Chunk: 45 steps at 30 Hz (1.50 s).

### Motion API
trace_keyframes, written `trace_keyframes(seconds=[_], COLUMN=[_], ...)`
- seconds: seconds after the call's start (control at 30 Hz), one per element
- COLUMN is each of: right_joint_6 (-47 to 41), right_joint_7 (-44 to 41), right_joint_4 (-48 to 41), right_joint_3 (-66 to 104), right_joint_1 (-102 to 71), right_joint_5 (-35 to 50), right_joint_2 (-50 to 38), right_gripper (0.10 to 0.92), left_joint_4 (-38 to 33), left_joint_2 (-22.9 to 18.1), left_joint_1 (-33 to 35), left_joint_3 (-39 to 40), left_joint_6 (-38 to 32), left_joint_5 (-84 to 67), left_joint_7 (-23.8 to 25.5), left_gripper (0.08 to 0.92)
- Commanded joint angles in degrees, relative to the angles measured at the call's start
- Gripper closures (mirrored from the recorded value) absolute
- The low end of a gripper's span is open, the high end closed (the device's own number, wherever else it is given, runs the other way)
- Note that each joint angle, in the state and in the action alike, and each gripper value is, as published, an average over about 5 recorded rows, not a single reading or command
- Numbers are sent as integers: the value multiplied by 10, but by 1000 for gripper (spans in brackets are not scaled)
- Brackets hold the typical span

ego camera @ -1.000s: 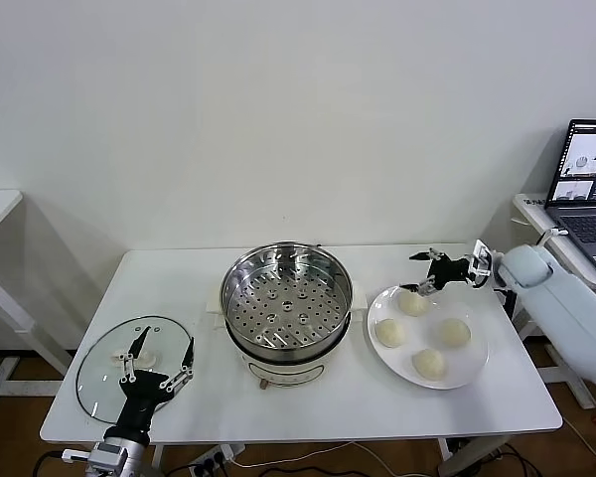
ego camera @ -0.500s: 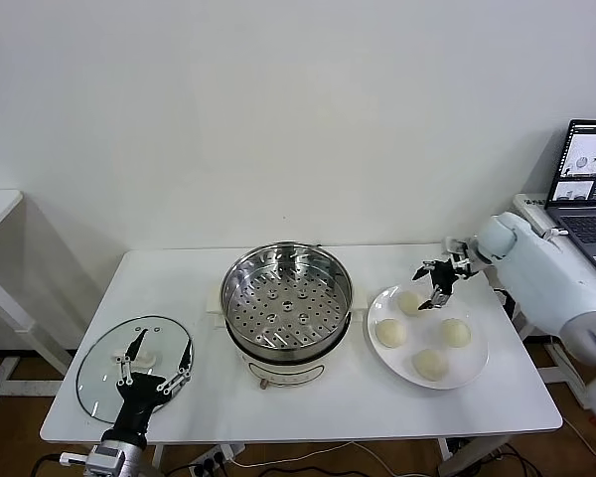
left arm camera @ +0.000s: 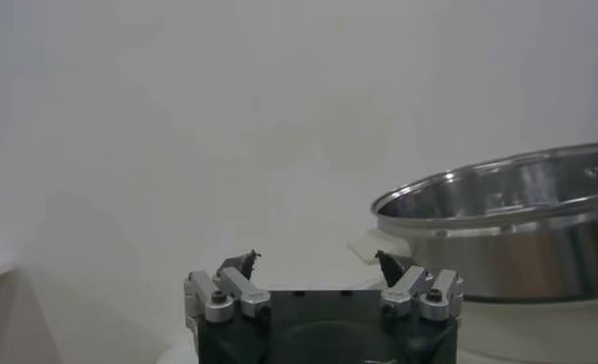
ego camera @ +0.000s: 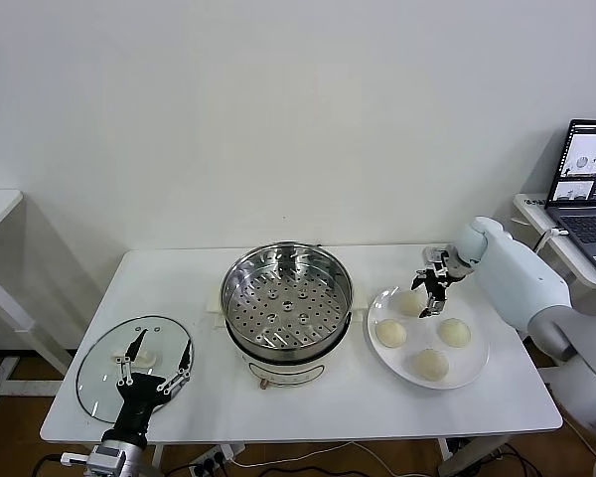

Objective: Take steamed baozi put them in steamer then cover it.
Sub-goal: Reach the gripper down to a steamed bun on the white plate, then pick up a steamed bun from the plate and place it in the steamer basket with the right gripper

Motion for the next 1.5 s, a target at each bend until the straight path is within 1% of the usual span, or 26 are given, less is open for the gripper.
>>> trace_keyframes(seconds=[0.03,0.17,0.3,0.4,0.63,0.83,1.0,1.17,1.33,1.5], right_joint_6=[2,2,6,25,166,265,345,382,401,409], right_joint_7=[11,13,13,11,-10,-23,-24,-32,-40,-43], right_joint_4=[-20,-19,-7,22,140,270,323,345,344,309], right_joint_3=[0,0,-3,-14,-56,-145,-190,-212,-224,-226], right_joint_1=[3,2,5,15,96,190,241,271,265,231], right_joint_5=[-23,-21,-15,-5,9,80,99,89,64,14], right_joint_2=[14,15,11,-2,-51,-66,-29,22,72,126], right_gripper=[248,328,359,370,372,372,372,365,364,364], left_joint_4=[0,-1,-2,-4,-7,-7,-12,-14,-14,-15], left_joint_2=[0,-1,-1,-2,-1,-2,-3,-3,-3,-4], left_joint_1=[0,-1,-1,-1,-1,-2,0,2,4,2], left_joint_3=[-1,-1,-2,-2,-2,2,3,2,0,-1], left_joint_6=[-1,-1,-1,-2,-4,-6,-8,-10,-11,-12], left_joint_5=[0,0,0,0,1,2,3,3,3,3], left_joint_7=[0,-1,-1,-1,-1,-1,-2,-2,-2,-2], left_gripper=[177,177,177,177,177,177,177,177,177,177])
